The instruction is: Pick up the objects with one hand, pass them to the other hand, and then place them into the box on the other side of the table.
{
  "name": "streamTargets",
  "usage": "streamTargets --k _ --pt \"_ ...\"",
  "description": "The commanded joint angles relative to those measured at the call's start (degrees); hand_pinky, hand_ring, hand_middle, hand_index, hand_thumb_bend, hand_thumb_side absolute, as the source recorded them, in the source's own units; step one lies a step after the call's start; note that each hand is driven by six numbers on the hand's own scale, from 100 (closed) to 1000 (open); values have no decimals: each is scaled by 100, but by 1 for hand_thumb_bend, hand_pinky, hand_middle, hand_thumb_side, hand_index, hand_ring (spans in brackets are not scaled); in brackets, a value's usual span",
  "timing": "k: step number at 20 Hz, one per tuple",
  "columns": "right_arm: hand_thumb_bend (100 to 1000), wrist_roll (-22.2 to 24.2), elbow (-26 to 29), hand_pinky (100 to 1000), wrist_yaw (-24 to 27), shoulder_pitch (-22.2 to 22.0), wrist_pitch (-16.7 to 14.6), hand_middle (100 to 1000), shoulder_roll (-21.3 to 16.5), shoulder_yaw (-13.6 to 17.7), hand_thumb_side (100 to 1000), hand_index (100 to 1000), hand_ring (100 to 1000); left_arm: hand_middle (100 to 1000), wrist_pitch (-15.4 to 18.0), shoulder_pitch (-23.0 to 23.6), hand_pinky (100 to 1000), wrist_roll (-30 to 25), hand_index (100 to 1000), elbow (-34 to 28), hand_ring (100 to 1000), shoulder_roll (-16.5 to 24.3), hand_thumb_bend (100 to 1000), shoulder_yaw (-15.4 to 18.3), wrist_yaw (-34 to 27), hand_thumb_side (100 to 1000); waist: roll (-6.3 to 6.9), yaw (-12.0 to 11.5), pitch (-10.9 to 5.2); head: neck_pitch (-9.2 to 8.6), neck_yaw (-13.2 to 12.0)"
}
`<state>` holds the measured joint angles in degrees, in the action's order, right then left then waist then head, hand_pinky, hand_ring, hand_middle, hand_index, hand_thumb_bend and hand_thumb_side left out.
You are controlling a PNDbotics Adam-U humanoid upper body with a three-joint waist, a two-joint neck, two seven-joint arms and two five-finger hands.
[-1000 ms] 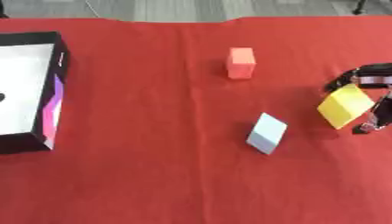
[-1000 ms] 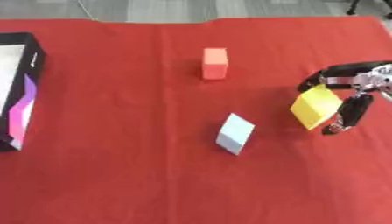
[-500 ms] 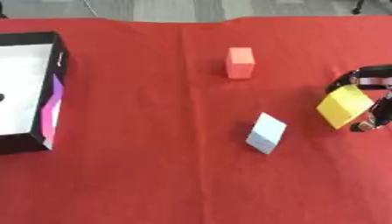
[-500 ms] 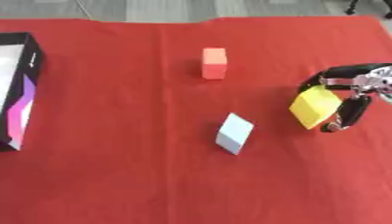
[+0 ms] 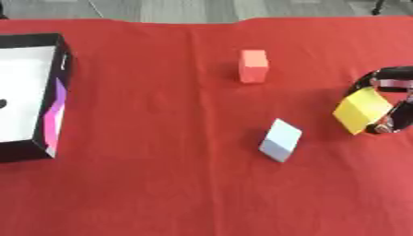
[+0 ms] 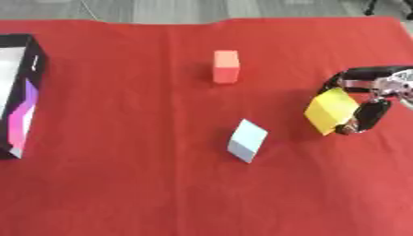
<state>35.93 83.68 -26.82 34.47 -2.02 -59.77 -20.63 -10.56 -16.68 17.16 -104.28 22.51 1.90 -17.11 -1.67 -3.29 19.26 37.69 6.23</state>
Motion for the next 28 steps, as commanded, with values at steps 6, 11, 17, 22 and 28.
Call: streamTargets --k 6,11,17,22,28 --pt "370 -245 -48 942 39 89 27 721 -141 54 100 772 792 721 5 -83 805 -23 674 -81 940 49 153 12 8 925 44 -28 -31 -1 -30" --pt "355 -317 -63 929 52 96 38 669 -142 52 100 725 770 721 0 -85 806 -25 674 -79 942 50 153 7 7 925 38 -32 -37 -5 -42" --pt "341 -525 -50 893 139 104 73 558 -131 69 100 620 693 721 -2 -84 807 -19 674 -80 942 55 153 9 7 925 34 -27 -40 -7 -59" --pt "295 -753 82 876 354 57 130 518 -154 151 100 577 655 722 0 -82 807 -12 674 -86 942 60 153 15 7 923 36 -7 -50 -6 -77" --pt "229 -1041 588 859 877 -148 457 503 -108 517 100 568 643 723 12 -99 805 1 675 -102 943 70 153 32 10 918 52 38 -66 -6 -165"
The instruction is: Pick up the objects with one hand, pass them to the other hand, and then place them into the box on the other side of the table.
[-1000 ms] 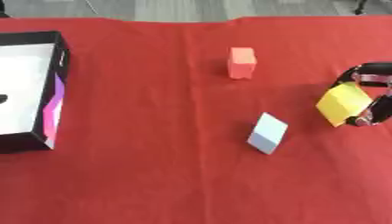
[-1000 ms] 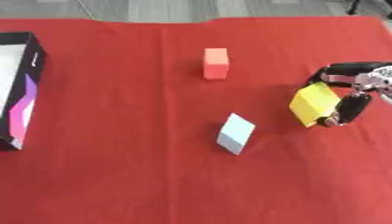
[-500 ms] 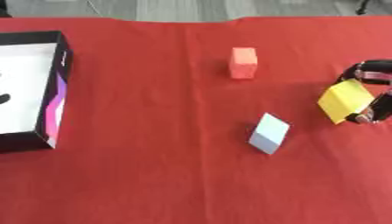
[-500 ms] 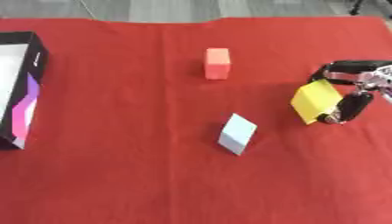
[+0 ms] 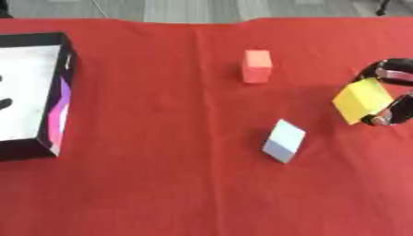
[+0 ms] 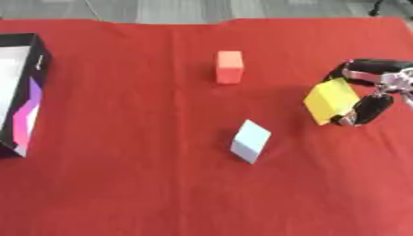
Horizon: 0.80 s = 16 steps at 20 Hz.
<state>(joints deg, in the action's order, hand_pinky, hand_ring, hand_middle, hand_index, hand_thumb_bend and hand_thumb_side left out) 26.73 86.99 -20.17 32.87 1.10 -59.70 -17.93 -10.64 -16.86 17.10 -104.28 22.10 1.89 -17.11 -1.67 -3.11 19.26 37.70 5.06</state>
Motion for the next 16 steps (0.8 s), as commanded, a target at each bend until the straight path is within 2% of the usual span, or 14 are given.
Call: streamTargets --k 1,3,7,12,16 --pt "178 -184 356 855 298 -14 220 500 -69 332 100 567 641 724 23 -88 804 6 675 -108 943 115 152 34 12 917 54 27 -72 -1 -74" --pt "111 -328 574 850 467 -69 374 498 42 493 100 566 636 724 30 -103 803 2 675 -128 944 130 150 31 19 912 59 39 -84 2 -137" --pt "100 -624 1105 844 823 -203 656 497 235 696 100 567 629 726 40 -152 803 -14 676 -184 945 223 140 21 56 898 81 43 -113 7 -283" --pt "100 -872 1597 834 1234 -255 1031 490 375 723 100 561 622 727 55 -227 802 -45 677 -279 946 401 120 -9 126 876 123 48 -154 6 -409" --pt "100 -1133 1815 830 1265 -168 1335 486 659 659 100 557 619 727 29 -299 801 -110 677 -356 946 562 107 -70 185 866 161 62 -189 11 -435"
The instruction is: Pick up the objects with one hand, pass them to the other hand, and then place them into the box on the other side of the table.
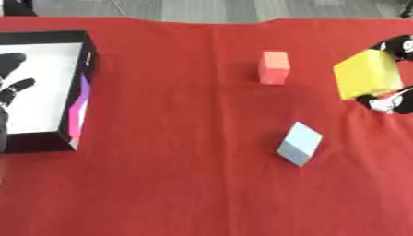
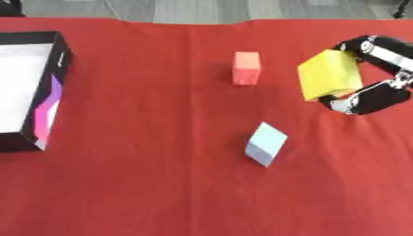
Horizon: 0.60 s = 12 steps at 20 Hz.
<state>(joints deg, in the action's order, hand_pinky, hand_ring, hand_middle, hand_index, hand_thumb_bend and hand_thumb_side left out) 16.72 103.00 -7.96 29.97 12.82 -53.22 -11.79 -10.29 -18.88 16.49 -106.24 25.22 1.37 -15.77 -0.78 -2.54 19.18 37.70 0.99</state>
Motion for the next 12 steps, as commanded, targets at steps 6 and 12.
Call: streamTargets --k 6,12 --pt "100 -453 413 813 -48 301 453 481 516 -107 100 551 612 729 -73 -242 797 -178 680 -274 945 535 100 -136 120 842 113 13 -236 48 -49" --pt "100 -836 409 808 -208 488 671 477 1139 -279 100 549 608 730 -156 -456 794 -341 683 -461 943 891 100 -253 239 807 138 28 -305 121 -80"
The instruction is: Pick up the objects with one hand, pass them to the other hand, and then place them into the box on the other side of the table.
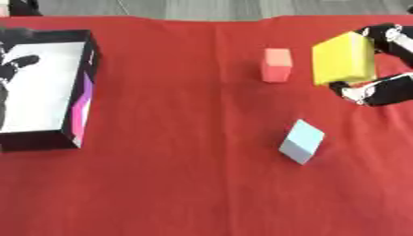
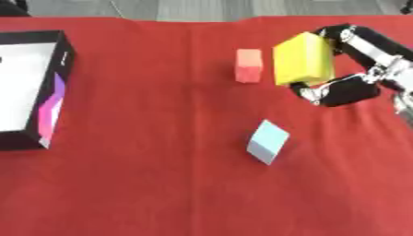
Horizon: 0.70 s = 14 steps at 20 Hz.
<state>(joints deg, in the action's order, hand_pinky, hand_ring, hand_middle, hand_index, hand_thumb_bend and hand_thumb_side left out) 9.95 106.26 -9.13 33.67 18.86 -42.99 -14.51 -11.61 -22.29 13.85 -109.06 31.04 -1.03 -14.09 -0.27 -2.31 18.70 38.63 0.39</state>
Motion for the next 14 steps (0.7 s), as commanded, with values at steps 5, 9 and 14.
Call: streamTargets --k 5,9,14 --pt "100 -408 -24 804 -183 185 83 475 558 -130 100 546 605 729 -157 -304 789 -243 687 -283 939 660 100 -144 201 786 104 15 -297 69 -59" --pt "100 -511 -125 801 -211 261 36 473 837 -233 100 545 604 727 -267 -447 787 -396 689 -349 937 878 100 -250 320 775 124 12 -318 80 -109" --pt "100 -587 -314 800 -349 393 -20 473 1163 -390 100 545 604 733 -485 -751 783 -718 700 -413 932 1217 100 -450 438 756 160 -15 -353 95 -132"
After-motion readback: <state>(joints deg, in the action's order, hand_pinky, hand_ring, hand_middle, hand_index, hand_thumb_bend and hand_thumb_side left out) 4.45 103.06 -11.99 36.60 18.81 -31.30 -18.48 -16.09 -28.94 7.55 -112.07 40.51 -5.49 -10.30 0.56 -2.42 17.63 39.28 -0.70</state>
